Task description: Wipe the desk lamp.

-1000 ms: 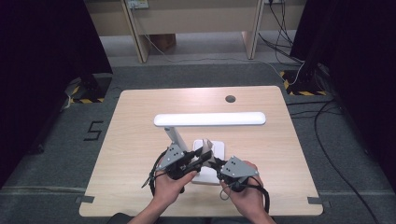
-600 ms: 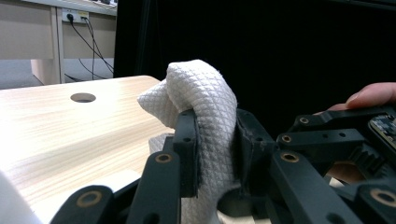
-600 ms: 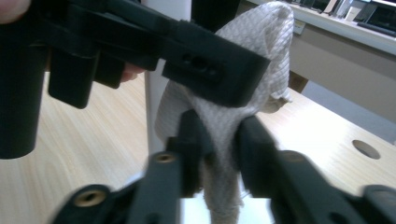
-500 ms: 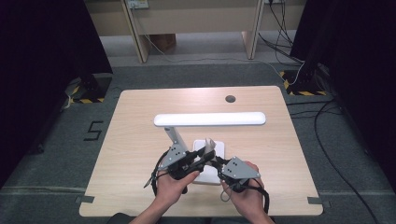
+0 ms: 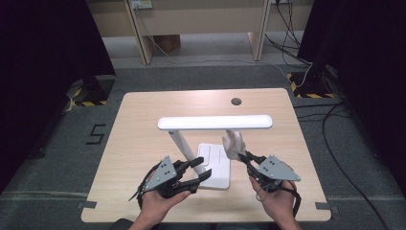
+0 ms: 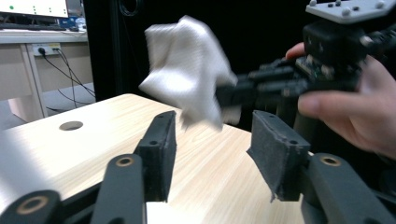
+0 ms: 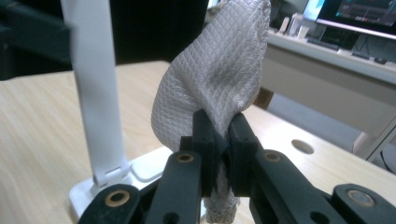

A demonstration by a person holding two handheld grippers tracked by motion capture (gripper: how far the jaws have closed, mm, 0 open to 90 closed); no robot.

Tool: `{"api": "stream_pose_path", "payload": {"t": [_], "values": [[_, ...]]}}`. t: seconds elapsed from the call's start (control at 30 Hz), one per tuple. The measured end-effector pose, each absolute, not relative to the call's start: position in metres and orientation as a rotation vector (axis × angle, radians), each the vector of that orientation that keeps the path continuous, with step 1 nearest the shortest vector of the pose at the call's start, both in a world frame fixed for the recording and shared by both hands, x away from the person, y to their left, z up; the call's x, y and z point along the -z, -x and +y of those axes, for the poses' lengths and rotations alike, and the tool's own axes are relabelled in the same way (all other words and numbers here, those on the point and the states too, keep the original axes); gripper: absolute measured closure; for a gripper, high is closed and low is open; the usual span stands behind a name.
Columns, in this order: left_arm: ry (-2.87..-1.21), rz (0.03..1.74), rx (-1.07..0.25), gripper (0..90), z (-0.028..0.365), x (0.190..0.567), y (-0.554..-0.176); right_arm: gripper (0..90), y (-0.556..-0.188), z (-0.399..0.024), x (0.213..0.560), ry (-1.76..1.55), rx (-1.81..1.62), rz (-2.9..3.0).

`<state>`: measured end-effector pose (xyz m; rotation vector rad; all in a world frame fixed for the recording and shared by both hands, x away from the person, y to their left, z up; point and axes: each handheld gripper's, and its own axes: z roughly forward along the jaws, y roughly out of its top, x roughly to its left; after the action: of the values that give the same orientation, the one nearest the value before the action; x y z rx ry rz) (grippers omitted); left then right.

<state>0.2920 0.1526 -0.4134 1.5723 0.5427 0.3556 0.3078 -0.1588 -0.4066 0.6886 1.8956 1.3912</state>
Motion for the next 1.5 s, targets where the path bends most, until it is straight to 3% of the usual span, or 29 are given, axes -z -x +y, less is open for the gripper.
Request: {"api": "stream_pose_path", "payload": {"t": [0.23,0.47,0.73,1.07,1.33,1.5], "values": [[-1.570,0.685,-0.374,49.2,0.191,0.437,-0.298,84.4,-0.305,-0.192,0.390,-0.692,-1.447,1.791],[-1.603,0.692,-0.418,39.1,0.176,0.443,-0.312,84.4,-0.299,-0.197,0.376,-0.672,-1.452,1.741],[-1.599,0.738,-0.447,38.8,0.178,0.445,-0.323,84.4,-0.301,-0.201,0.370,-0.713,-1.468,1.715],[-1.569,0.729,-0.508,44.9,0.171,0.444,-0.328,84.4,-0.301,-0.200,0.364,-0.704,-1.461,1.712],[-1.601,0.768,-0.573,57.6,0.166,0.443,-0.329,84.4,-0.298,-0.199,0.359,-0.702,-1.473,1.706],[-1.574,0.786,-0.568,55.4,0.162,0.444,-0.330,84.4,-0.299,-0.199,0.355,-0.692,-1.464,1.707]]}}
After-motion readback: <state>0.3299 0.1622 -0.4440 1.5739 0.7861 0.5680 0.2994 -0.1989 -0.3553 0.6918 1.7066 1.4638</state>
